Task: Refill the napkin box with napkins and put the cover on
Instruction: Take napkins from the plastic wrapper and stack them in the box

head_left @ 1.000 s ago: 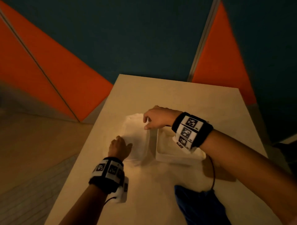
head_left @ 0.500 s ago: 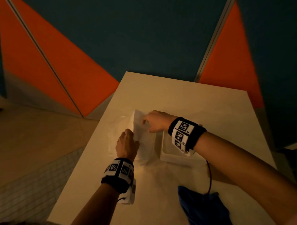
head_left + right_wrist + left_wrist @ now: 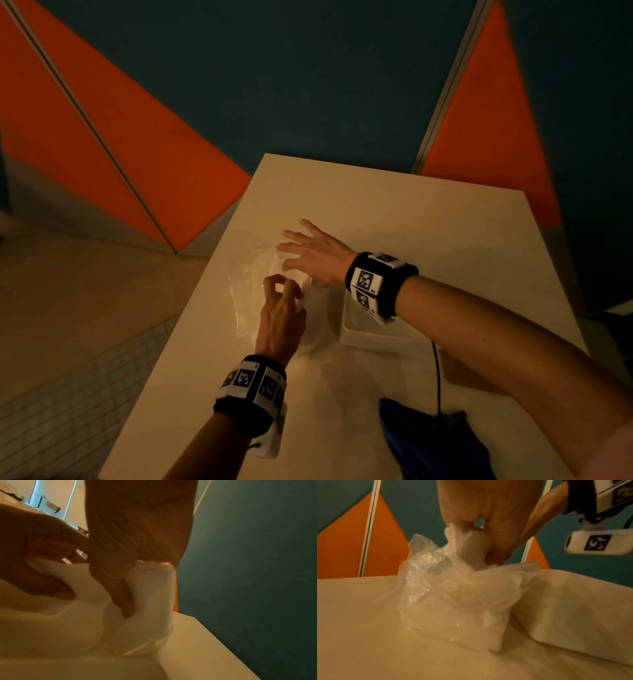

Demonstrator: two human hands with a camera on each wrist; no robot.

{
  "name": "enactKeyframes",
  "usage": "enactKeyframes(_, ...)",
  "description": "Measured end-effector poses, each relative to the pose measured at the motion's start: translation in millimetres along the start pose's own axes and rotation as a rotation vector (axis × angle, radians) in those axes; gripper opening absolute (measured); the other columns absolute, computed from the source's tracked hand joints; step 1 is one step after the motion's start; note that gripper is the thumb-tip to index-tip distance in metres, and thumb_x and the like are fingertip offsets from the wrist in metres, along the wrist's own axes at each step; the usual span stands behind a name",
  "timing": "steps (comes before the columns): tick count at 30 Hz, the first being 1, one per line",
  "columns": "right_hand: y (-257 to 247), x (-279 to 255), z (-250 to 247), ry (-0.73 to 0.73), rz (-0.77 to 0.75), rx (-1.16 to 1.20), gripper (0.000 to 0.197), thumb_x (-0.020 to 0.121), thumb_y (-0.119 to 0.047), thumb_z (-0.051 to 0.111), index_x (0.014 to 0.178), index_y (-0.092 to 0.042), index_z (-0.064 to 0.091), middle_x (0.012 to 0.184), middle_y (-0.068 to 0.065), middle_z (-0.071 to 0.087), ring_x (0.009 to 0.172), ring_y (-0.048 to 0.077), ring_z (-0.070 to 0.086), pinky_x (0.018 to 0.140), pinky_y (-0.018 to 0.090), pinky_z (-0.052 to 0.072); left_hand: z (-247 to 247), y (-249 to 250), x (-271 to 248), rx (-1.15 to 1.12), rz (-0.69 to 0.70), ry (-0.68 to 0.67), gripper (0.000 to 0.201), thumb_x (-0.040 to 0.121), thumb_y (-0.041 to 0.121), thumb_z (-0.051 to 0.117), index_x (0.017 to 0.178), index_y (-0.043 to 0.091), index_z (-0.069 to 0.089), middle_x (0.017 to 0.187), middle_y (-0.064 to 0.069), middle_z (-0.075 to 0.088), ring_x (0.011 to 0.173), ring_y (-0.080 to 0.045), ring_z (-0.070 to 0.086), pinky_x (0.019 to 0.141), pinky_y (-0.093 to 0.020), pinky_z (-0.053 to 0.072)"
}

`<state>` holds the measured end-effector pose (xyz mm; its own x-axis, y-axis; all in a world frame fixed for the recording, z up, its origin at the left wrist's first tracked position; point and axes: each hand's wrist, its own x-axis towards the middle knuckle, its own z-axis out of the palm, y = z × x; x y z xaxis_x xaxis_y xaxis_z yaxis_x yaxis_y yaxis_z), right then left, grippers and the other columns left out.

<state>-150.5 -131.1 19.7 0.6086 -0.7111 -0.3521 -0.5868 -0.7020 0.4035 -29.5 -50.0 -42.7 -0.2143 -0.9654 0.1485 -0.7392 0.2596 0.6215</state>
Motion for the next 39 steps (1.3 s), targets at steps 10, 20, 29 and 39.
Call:
enactKeyframes(10, 4.0, -16.8, 1.7, 0.076, -0.061, -0.130, 0.039, 0.085, -0.024, 0.061, 0.123, -0.023, 0.054, 0.159, 0.011, 0.017, 0.148, 0.030, 0.003, 0.116, 0.055, -0.004, 5.3, -0.2, -10.4, 0.050, 0.115, -0.033, 0.043, 0.070, -0.009, 0.066, 0.102, 0.011, 0.046, 0.130, -0.020, 0.035, 0.085, -0.023, 0.057, 0.068, -0.018, 0.046)
enactKeyframes(20, 34.5, -46.9, 14.8, 0.299, 0.316, 0.609, 0.022, 0.080, -0.028, 0.064, 0.101, -0.020, 0.066, 0.102, 0.003, 0.067, 0.100, 0.022, 0.058, 0.102, 0.037, 0.034, -22.6, -21.3, -15.2, -0.078, -0.089, 0.081, 0.016, 0.083, 0.015, 0.065, 0.097, 0.008, 0.068, 0.090, -0.012, 0.068, 0.074, -0.020, 0.057, 0.066, -0.024, 0.037)
enactKeyframes(29, 28.6, -62.8, 27.6, 0.529, 0.615, 1.439, 0.032, 0.076, -0.014, 0.076, 0.106, -0.009, 0.067, 0.112, 0.004, 0.065, 0.101, 0.009, 0.052, 0.085, 0.018, 0.040, -57.5, -12.7, -25.8, -0.604, -0.263, 0.383, 0.013, 0.083, 0.024, 0.067, 0.095, 0.022, 0.067, 0.086, -0.002, 0.069, 0.078, -0.009, 0.063, 0.068, -0.030, 0.054)
enactKeyframes(39, 20.7, -43.4, 18.2, 0.185, 0.963, 2.150, 0.028, 0.085, 0.000, 0.057, 0.112, -0.005, 0.054, 0.106, 0.013, 0.052, 0.093, 0.021, 0.054, 0.085, 0.033, 0.051, -54.4, -19.5, -12.0, -0.901, -0.489, 0.346, 0.028, 0.085, 0.026, 0.064, 0.110, 0.014, 0.061, 0.106, -0.012, 0.066, 0.099, -0.028, 0.062, 0.082, -0.044, 0.053)
